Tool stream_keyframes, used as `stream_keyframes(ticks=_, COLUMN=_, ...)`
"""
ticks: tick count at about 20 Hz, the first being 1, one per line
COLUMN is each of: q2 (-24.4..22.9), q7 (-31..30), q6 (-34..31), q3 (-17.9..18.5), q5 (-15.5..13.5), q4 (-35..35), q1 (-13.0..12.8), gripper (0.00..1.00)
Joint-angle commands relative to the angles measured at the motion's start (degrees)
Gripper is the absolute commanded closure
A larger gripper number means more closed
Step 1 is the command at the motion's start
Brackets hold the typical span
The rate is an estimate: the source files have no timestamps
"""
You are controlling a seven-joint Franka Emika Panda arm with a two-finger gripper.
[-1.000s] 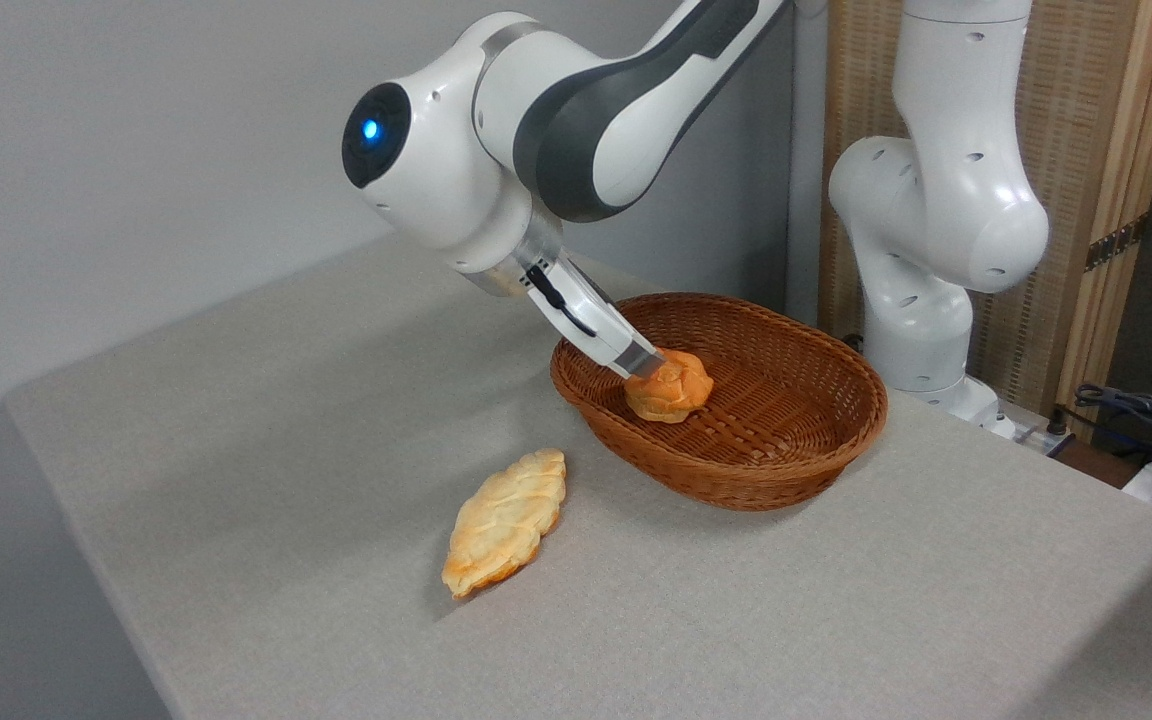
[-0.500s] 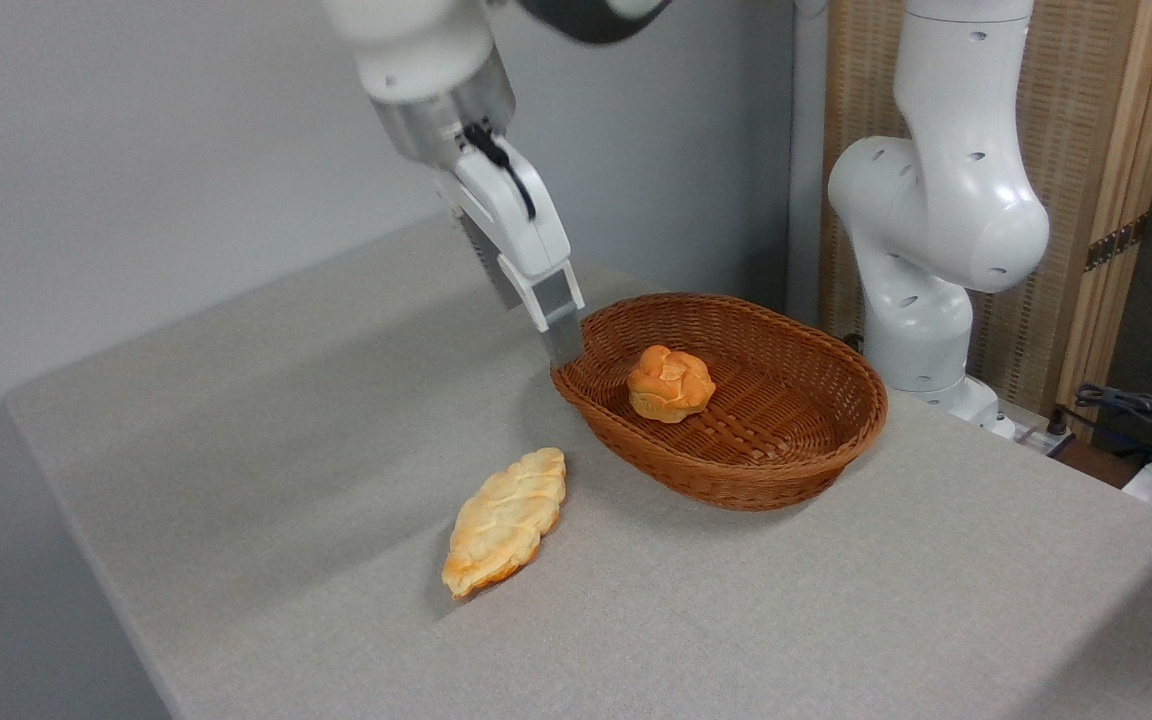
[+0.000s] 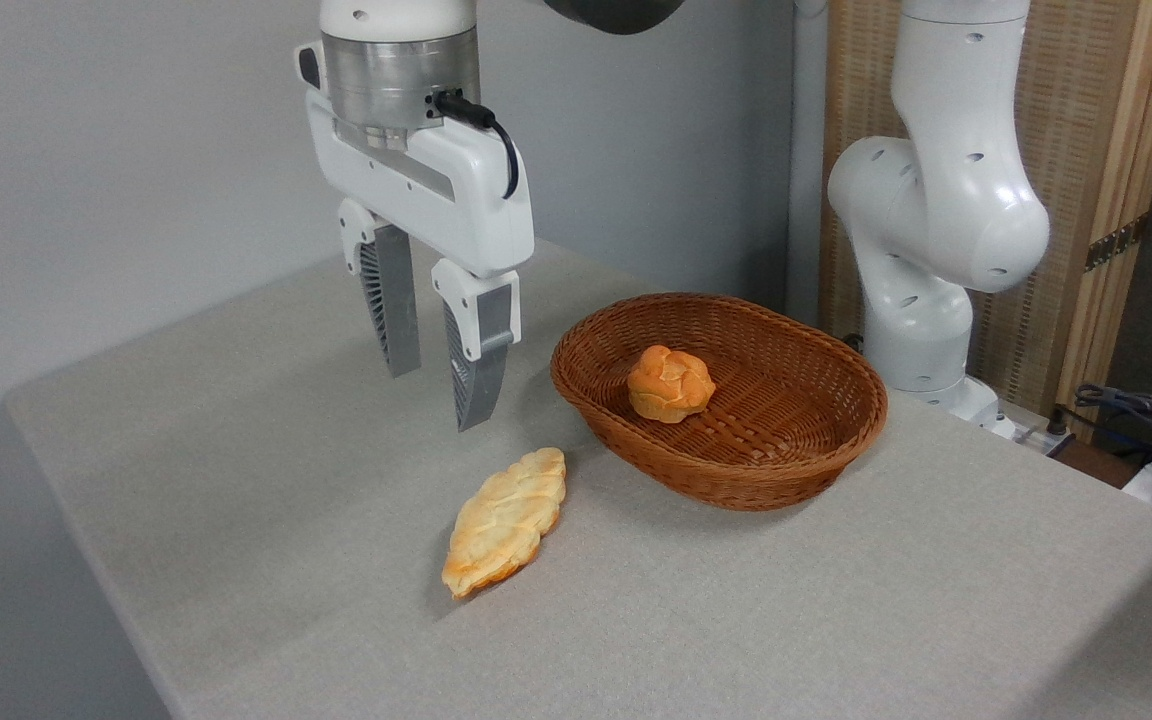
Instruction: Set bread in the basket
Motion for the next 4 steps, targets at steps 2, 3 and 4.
stream_keyframes(ticks=2, q2=0.53, q7=-3.58, q6=0.87, q3=0.95, q5=0.9, q4=0.85, q1=-0.42, gripper=0.0)
stream_keyframes(ticks=3, q2=0.53, q7=-3.66, q6=0.88, q3=0.95, q5=0.9, q4=0.85, q1=-0.33, gripper=0.0)
stream_keyframes(ticks=4, q2=0.53, q7=-3.75, q6=0.88, q3=0.95, q5=0.72, q4=0.85, q1=-0.33, gripper=0.0)
